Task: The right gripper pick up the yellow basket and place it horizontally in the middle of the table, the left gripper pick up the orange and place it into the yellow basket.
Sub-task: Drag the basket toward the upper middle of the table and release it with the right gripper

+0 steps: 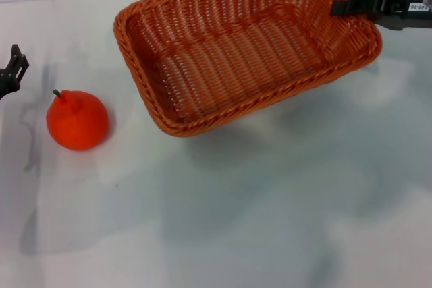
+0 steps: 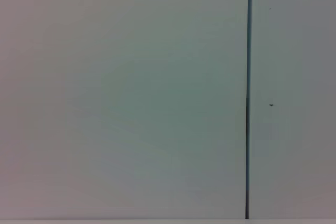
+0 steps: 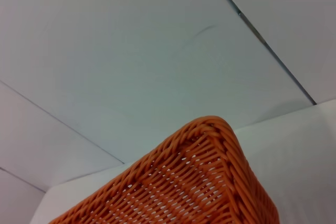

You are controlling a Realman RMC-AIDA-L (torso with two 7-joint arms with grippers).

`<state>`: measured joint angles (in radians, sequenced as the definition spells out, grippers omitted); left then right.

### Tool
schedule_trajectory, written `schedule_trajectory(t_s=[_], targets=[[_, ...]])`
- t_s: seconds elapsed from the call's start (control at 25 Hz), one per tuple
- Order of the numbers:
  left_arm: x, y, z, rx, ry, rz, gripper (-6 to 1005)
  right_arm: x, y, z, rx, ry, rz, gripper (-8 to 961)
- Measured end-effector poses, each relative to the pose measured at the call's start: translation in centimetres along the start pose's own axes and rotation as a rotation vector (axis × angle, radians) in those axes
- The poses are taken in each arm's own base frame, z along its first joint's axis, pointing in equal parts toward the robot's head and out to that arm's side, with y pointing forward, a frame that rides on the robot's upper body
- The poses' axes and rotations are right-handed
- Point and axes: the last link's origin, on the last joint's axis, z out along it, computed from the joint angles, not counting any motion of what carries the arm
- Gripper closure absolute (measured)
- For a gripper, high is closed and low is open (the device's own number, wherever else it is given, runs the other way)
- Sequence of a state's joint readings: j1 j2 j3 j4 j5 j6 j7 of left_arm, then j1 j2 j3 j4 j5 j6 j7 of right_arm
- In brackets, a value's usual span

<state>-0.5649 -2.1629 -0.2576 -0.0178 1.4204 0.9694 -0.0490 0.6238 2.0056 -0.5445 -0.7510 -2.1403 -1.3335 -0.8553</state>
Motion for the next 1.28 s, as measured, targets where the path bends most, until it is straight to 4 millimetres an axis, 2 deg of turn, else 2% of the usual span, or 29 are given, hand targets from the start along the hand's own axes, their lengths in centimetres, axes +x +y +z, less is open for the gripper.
schedule_trajectory(t_s=[0.72,1.28], targets=[[0.0,0.1,-0.1,-0.001,0.005,-0.003,95,-1.7,1.0,1.1,-0.003,0.055,0.116,707],[0.0,0.1,-0.1,0.000,0.005,-0.002,95,-2.2,1.5,1.6,-0.022,0.055,0.154,699]])
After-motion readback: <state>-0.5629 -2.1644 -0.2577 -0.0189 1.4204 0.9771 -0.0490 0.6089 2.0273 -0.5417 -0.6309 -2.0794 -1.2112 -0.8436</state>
